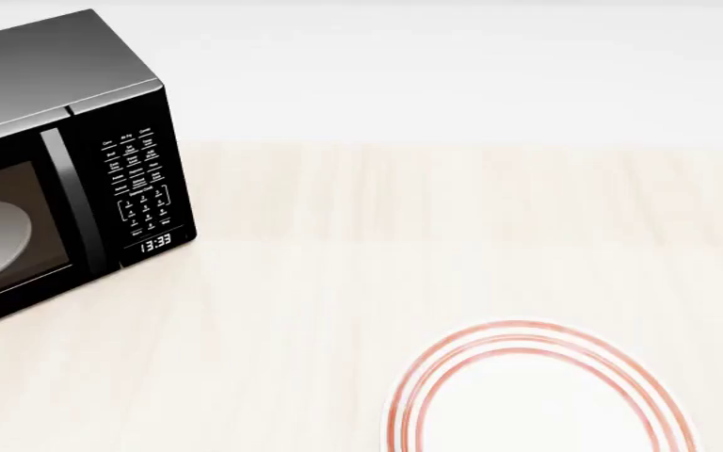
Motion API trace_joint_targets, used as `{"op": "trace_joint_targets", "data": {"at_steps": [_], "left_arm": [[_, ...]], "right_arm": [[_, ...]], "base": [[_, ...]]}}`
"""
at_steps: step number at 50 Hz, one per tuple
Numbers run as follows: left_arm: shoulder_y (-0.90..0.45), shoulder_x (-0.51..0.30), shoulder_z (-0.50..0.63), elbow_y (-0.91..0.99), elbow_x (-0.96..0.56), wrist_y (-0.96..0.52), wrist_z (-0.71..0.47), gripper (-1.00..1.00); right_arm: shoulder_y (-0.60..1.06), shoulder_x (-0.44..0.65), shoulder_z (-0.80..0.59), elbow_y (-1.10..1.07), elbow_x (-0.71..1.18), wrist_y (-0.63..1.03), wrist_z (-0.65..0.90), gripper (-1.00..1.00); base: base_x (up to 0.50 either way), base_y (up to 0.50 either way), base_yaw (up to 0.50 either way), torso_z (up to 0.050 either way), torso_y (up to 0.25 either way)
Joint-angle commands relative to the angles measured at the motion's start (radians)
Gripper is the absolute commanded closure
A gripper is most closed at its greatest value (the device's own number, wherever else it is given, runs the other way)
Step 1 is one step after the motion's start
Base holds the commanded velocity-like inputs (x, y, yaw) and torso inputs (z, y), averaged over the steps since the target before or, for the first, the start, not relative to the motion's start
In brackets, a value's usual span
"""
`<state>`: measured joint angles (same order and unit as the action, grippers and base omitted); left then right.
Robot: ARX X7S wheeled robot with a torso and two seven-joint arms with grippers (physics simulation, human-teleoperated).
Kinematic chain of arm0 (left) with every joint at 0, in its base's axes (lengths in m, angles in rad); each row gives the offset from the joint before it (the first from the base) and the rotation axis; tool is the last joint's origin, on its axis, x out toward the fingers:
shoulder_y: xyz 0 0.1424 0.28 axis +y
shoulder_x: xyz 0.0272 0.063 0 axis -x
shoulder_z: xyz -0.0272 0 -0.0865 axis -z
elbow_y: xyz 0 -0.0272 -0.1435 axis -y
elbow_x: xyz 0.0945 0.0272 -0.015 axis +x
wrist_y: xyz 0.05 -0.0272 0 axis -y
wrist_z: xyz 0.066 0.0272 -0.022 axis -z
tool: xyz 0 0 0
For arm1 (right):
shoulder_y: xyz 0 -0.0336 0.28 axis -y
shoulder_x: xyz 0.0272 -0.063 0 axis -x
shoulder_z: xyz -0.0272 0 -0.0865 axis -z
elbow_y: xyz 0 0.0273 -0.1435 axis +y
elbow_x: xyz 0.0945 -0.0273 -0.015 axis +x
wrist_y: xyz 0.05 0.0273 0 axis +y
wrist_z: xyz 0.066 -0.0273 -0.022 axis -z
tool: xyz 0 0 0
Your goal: Put the white bowl to the right of the plate.
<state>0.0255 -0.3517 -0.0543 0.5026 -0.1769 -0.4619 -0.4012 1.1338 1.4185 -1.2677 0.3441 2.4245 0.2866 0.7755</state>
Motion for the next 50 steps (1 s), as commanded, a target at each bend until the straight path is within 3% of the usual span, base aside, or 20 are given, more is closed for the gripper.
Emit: {"op": "trace_joint_targets", "data": {"at_steps": [1, 50], "left_arm": [[0.004, -0.003, 0.005, 0.005, 0.001, 0.0, -0.004, -1.0], [0.006, -0.012, 0.019, 0.004, 0.001, 0.002, -0.018, -1.0]], "right_arm": [[0.034, -0.01, 0.009, 0.021, -0.018, -0.009, -0.024, 1.0], [-0.041, -0.062, -0.024, 0.098, -0.035, -0.041, -0.072, 1.0]], "base": [[0.0, 0.0, 0.0, 0.0, 0.0], [0.0, 0.0, 0.0, 0.0, 0.001]]}}
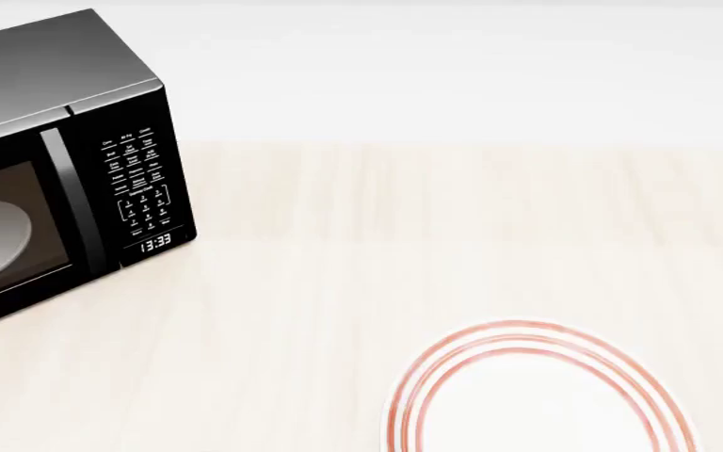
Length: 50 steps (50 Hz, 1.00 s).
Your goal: Put the white bowl to the right of the plate.
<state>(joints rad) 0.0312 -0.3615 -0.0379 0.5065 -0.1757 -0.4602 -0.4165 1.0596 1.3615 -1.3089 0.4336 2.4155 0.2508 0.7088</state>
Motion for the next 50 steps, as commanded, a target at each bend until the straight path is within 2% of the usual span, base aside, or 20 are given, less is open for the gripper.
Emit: {"op": "trace_joint_targets", "data": {"at_steps": [1, 3, 4, 15, 22, 27, 38, 50], "left_arm": [[0.001, -0.003, 0.002, 0.001, -0.001, 0.0, -0.003, -1.0], [0.001, -0.003, 0.001, 0.0, -0.002, 0.003, -0.003, -1.0], [0.001, -0.003, 0.001, 0.0, -0.002, 0.002, -0.003, -1.0], [0.004, -0.006, 0.004, 0.003, -0.002, 0.003, -0.006, -1.0], [0.005, -0.007, 0.005, 0.005, -0.004, 0.002, -0.008, -1.0], [0.003, -0.007, 0.008, 0.0, -0.004, 0.006, -0.008, -1.0], [0.021, -0.012, 0.004, 0.026, -0.01, 0.01, -0.007, -1.0], [0.077, -0.015, 0.035, 0.096, -0.004, 0.042, 0.002, -1.0]], "right_arm": [[0.032, -0.003, 0.019, 0.003, -0.027, -0.014, -0.011, 1.0], [0.031, -0.002, 0.02, -0.003, -0.032, -0.023, -0.013, 1.0], [0.03, 0.0, 0.019, -0.01, -0.04, -0.033, -0.009, -1.0], [0.037, 0.006, 0.026, -0.044, -0.067, -0.049, 0.0, -1.0], [0.046, 0.101, 0.045, -0.235, -0.148, -0.183, 0.099, -1.0], [0.084, 0.199, 0.081, -0.465, -0.309, -0.276, 0.264, -1.0], [0.173, 0.209, 0.176, -0.793, -0.642, -0.296, 0.588, -1.0], [0.084, 0.209, 0.092, -1.146, -0.985, -0.439, 0.737, -1.0]], "base": [[0.0, 0.0, 0.0, 0.0, 0.0], [0.0, 0.0, 0.0, 0.0, 0.0], [0.0, 0.0, 0.0, 0.0, 0.0], [0.0, 0.0, 0.0, 0.0, 0.0], [0.0, 0.0, 0.0, 0.0, 0.0], [0.0, 0.0, 0.0, 0.0, 0.0], [0.0, 0.0, 0.0, 0.0, 0.0], [0.0, 0.0, 0.0, 0.0, 0.0]]}}
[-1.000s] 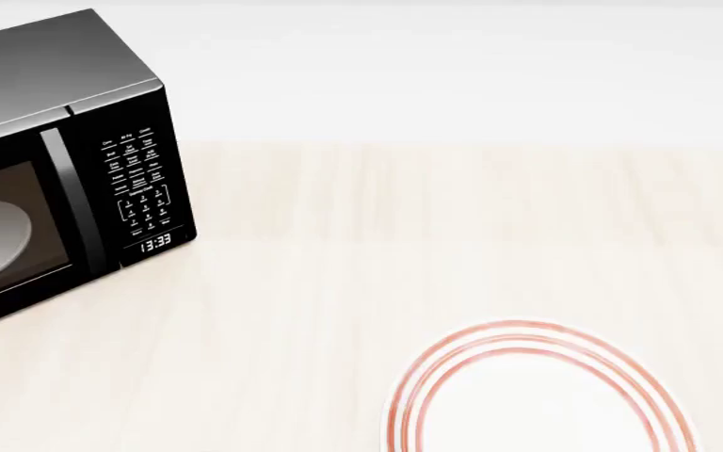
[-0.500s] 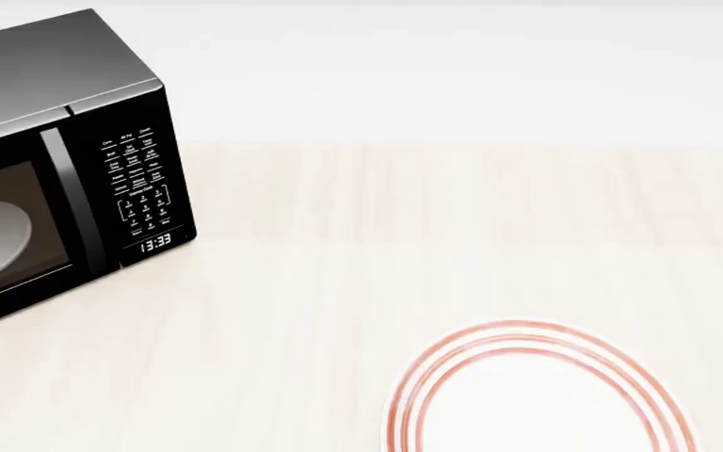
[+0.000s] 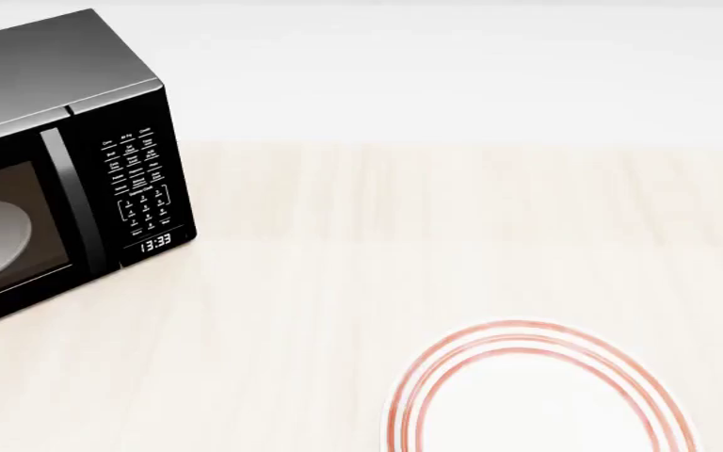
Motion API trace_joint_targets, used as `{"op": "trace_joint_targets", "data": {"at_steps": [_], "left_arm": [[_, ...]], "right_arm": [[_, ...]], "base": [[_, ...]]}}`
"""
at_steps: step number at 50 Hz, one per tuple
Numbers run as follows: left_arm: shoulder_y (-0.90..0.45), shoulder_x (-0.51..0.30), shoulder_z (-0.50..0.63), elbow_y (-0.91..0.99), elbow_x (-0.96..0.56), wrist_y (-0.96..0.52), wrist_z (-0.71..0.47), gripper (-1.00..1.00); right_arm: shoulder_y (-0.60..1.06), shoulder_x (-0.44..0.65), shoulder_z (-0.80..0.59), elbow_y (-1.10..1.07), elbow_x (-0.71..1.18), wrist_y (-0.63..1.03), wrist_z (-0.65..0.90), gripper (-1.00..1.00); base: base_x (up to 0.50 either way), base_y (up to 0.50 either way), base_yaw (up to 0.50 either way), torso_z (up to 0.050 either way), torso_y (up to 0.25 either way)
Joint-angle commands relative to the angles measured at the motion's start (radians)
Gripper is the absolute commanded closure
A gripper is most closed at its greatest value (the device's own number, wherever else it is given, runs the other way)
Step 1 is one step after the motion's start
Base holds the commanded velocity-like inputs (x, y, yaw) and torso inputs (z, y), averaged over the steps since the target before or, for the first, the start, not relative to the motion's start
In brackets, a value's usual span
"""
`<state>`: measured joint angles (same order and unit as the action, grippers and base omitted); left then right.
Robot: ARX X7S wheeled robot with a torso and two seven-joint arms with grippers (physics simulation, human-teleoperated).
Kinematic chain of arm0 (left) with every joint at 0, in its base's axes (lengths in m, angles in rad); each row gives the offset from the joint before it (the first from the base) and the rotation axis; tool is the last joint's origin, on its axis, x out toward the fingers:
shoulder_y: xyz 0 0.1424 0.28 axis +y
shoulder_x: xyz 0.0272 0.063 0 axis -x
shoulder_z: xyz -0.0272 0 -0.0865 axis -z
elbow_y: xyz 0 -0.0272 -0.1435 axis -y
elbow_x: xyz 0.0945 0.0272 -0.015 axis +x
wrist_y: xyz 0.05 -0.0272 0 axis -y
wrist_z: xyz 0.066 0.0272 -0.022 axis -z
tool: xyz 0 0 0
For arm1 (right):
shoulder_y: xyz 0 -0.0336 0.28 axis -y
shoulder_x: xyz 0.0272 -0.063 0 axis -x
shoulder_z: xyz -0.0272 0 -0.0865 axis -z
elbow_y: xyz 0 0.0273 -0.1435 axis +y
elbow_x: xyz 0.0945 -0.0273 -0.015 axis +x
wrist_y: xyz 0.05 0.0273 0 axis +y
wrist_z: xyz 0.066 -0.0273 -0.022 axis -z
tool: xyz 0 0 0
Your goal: Put the white bowl to the right of the plate.
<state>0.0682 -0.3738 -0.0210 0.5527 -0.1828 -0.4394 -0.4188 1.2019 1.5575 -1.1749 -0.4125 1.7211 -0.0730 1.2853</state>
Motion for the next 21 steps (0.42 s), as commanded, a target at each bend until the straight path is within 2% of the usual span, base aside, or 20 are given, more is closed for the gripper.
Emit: {"op": "trace_joint_targets", "data": {"at_steps": [1, 6, 11, 13, 17, 21], "left_arm": [[0.047, -0.003, 0.026, 0.059, 0.01, 0.027, 0.003, -1.0], [0.075, -0.003, 0.042, 0.09, 0.038, 0.044, -0.01, -1.0], [0.124, -0.001, 0.074, 0.129, 0.079, 0.091, -0.023, -1.0], [0.139, -0.001, 0.094, 0.137, 0.094, 0.11, -0.022, -1.0], [0.155, 0.0, 0.134, 0.14, 0.12, 0.139, -0.019, -1.0], [0.178, -0.002, 0.178, 0.139, 0.149, 0.193, -0.011, -1.0]], "right_arm": [[-0.073, 0.001, -0.055, -0.327, -0.327, -0.12, 0.167, -1.0], [-0.139, -0.107, -0.114, -0.395, -0.469, -0.121, 0.187, -1.0], [-0.252, -0.293, -0.207, -0.448, -0.725, -0.03, 0.275, -1.0], [-0.358, -0.374, -0.199, -0.442, -0.866, -0.021, 0.284, -1.0], [-0.475, -0.503, -0.216, -0.447, -1.088, 0.038, 0.275, -1.0], [-0.549, -0.617, -0.276, -0.394, -1.226, 0.092, 0.239, -1.0]], "base": [[0.0, 0.0, 0.0, 0.0, 0.0], [0.0, 0.0, 0.0, 0.0, 0.0], [0.0, 0.0, 0.0, 0.0, 0.0], [0.0, 0.0, 0.0, 0.0, 0.0], [0.0, 0.0, 0.0, 0.0, 0.0], [0.0, 0.0, 0.0, 0.0, 0.0]]}}
